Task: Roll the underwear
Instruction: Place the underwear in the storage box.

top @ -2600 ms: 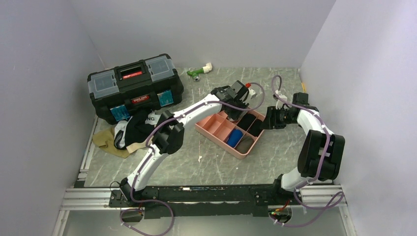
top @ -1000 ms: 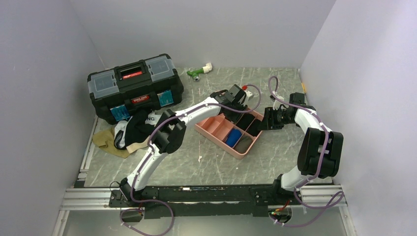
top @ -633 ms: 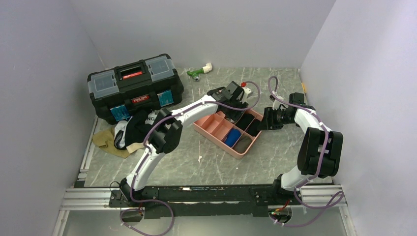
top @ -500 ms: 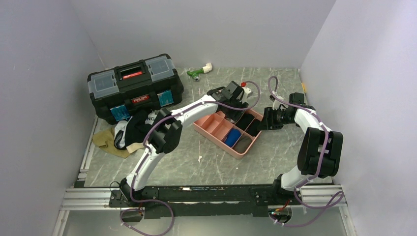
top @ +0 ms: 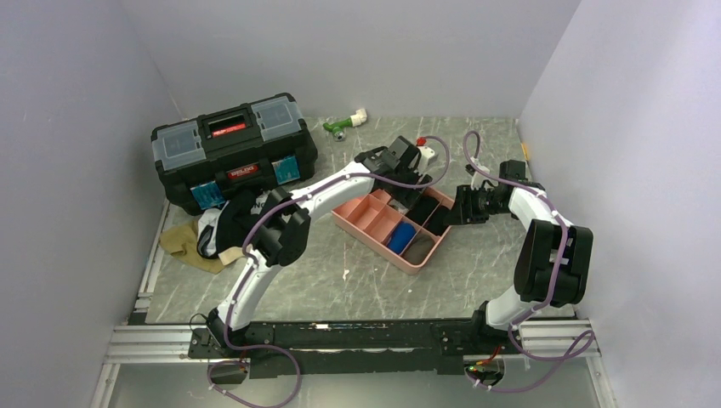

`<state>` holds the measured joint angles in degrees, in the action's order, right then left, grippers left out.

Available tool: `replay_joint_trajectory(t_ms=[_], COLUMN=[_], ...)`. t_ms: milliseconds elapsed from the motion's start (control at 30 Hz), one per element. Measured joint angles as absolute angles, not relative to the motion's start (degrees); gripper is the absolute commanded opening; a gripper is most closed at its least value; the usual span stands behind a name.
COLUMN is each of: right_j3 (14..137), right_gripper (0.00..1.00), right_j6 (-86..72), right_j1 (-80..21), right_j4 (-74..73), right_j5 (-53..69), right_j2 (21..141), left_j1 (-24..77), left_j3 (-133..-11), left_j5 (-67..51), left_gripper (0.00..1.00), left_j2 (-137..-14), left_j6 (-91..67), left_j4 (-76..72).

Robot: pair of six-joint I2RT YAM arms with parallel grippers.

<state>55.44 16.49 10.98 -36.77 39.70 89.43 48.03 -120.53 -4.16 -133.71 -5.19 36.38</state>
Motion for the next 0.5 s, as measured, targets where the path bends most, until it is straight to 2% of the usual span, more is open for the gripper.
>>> replay_joint_trajectory(t_ms=[500], right_j3=[55.5], right_gripper=[0.49], right_j6=[16.6], right_j1=[10.4], right_j4=[-36.6], right_j5=[42.1], right_j2=[90.2], left_j1=[48.2], left_j3=[-119.7], left_j5=[-4.9], left_gripper=[0.74], left_j2=[-133.2], left_j6=[-5.1], left_j4=[38.0])
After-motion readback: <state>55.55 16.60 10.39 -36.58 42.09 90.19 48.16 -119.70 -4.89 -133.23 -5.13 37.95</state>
